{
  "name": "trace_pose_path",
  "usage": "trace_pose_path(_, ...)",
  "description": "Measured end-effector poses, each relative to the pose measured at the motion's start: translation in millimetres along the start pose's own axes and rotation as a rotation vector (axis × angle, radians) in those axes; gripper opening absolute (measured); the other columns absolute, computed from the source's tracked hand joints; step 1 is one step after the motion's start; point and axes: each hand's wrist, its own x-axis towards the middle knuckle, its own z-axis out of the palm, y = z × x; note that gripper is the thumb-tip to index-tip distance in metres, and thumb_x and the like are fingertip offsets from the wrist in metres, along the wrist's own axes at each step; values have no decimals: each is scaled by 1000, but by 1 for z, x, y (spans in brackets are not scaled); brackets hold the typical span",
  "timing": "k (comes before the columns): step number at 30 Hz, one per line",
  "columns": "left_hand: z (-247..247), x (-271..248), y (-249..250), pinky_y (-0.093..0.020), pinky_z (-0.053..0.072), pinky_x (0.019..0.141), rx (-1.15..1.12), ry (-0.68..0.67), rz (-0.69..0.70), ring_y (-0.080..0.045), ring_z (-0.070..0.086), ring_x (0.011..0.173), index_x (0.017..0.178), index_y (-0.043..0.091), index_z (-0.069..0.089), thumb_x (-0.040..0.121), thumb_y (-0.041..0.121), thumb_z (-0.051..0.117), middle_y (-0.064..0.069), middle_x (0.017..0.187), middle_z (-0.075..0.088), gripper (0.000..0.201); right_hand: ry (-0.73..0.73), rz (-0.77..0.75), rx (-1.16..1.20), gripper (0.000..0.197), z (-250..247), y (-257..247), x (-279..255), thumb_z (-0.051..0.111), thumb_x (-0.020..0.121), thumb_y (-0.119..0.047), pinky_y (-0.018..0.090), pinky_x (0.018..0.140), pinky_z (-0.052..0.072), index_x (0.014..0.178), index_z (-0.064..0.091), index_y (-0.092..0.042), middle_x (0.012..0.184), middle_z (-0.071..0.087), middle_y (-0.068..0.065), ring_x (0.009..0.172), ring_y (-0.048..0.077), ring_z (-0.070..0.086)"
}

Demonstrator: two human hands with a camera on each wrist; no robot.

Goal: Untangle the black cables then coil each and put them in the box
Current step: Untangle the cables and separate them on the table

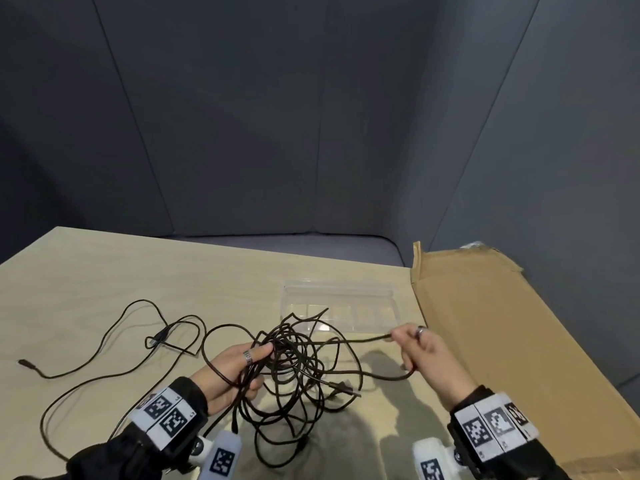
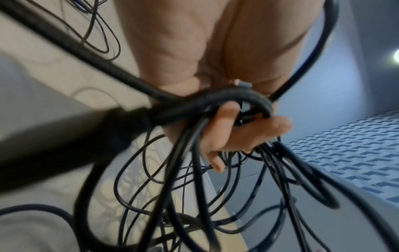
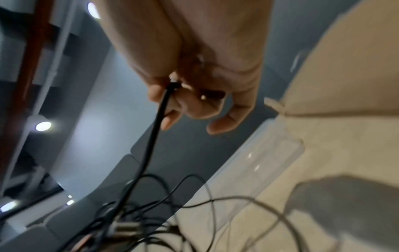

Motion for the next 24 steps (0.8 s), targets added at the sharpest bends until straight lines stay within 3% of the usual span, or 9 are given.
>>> trace_pose_path(3,-1,3,0,-16,31,35,50,-16,10,-8,39,37,88,4,55,80,27,66,-3,70,67,27,193,11,421,20,0,5,4,44,96,-12,24,54,50,79,56,-8,57,48,-6,53,6,48)
trace_pose_path(6,1,5,4,-17,30,35,55,5,16,-8,39,37,87,4,56,80,27,67,-7,76,70,26,98,136,858,10,1,3,0,50,86,-16,17,32,32,82,49,-7,52,41,-4,37,5,33)
trace_pose_path(8,1,5,5,-17,30,36,36,7,20,-8,38,36,91,3,56,78,30,63,-18,96,70,31,-89,185,564,15,1,1,-3,55,86,-22,18,31,27,87,55,-7,47,35,-6,36,7,26)
trace_pose_path(11,3,5,3,-15,26,37,83,-73,59,-5,34,36,99,1,55,63,39,83,-23,104,64,60,-233,57,-49,17,7,-2,-7,57,91,-24,21,37,35,80,66,-13,41,43,-13,37,6,32)
trace_pose_path(13,3,5,1,-15,26,38,128,-101,81,-4,31,35,90,5,54,41,41,92,-22,101,54,71,-139,38,19,24,8,-3,-5,56,91,-22,22,41,36,70,63,-13,40,37,-11,39,8,29)
trace_pose_path(16,2,5,1,-16,29,39,176,-119,92,-5,33,36,86,6,55,32,38,95,-23,97,55,74,-51,89,176,26,3,1,-3,55,89,-29,24,45,36,70,62,-14,49,39,-5,41,11,31)
trace_pose_path(19,3,3,-1,-16,36,42,180,-126,92,-7,50,50,97,4,59,25,36,95,-15,98,70,87,74,-69,-180,18,9,9,-1,57,91,-28,27,65,43,80,67,-37,81,58,-12,69,12,53)
trace_pose_path(21,5,2,-2,-19,46,48,186,-129,82,-10,65,70,105,4,59,24,34,96,-12,98,72,94,196,-248,-456,8,16,4,-5,51,86,-46,28,83,37,83,56,-50,95,52,-21,93,4,49)
trace_pose_path(24,10,4,-4,-24,53,57,177,-136,81,-12,68,78,106,3,59,26,29,96,-13,102,71,92,83,-270,-452,34,46,-16,-18,37,77,-65,28,81,39,72,55,-37,83,53,-20,84,-5,46)
